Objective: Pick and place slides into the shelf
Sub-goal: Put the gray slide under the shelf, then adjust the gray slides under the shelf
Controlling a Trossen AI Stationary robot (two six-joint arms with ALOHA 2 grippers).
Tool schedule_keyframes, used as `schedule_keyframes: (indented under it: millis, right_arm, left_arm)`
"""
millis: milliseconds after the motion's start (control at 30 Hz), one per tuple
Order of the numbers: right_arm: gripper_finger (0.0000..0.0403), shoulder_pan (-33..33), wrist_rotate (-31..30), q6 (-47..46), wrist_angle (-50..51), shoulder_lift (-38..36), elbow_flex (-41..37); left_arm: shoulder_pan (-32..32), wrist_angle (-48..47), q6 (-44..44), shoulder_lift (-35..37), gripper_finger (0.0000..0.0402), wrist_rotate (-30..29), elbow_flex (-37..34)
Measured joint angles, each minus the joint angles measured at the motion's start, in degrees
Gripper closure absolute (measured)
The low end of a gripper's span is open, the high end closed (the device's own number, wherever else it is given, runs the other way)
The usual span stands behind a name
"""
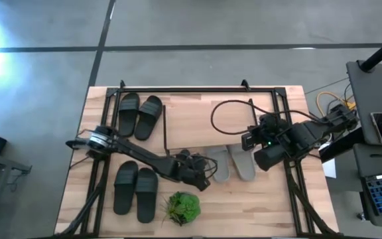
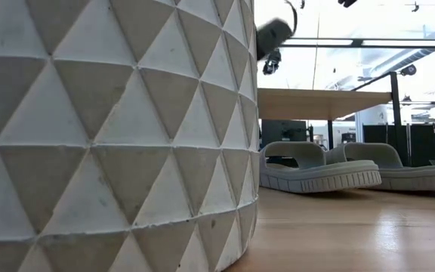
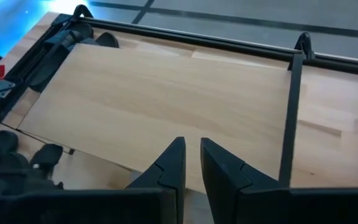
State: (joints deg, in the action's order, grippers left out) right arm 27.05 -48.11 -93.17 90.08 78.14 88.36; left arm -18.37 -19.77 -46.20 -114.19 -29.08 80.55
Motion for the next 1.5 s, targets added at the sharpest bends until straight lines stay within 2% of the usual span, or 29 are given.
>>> schedule_keyframes:
  millis: [133, 200, 367, 600, 800, 900, 1067, 1167, 1500]
  right_arm:
    - [0.0360, 0.00, -0.12, 0.40, -0.11, -0.92, -0.59]
    - [0.0360, 0.30, -1.06, 0.60, -0.06, -1.41, -0.63]
    - [0.0360, 1.48, -2.07, 0.59, -0.08, -2.02, -0.70]
    - [0.0360, 2.35, -2.12, 0.18, -0.08, -2.16, -0.70]
    - [0.0360, 2.36, -2.10, -0.67, -0.08, -1.38, -0.70]
    - [0.0360, 2.34, -2.10, -0.70, -0.07, -1.21, -0.70]
    - [0.0360, 2.32, -2.12, -1.35, -0.08, -1.19, -0.77]
    - [0.0360, 2.32, -2.22, -1.37, -0.06, -1.19, -0.77]
    - [0.0360, 2.35, -2.45, -0.82, -0.08, -1.19, -0.77]
  left_arm:
    - [0.26, 2.77, -0.43, -1.83, 0.0402, -4.26, 0.43]
    - [0.71, 2.60, -3.42, -2.90, 0.0402, -6.64, 0.44]
    - [2.54, 2.90, -10.46, -6.09, 0.0402, -6.27, 0.21]
    - [4.90, 5.14, -10.40, -8.43, 0.0402, -5.36, 0.94]
    - [7.51, 6.42, -8.12, -8.44, 0.0402, -6.85, 0.76]
    - [8.49, 10.95, -4.59, -8.44, 0.0402, -5.16, 0.49]
    - [9.18, 14.28, -3.61, -8.44, 0.0402, -4.19, 0.37]
    - [9.25, 14.16, -1.20, -8.44, 0.0402, -4.20, 0.03]
    - [6.14, 8.54, -1.44, -4.90, 0.0402, -5.60, 0.00]
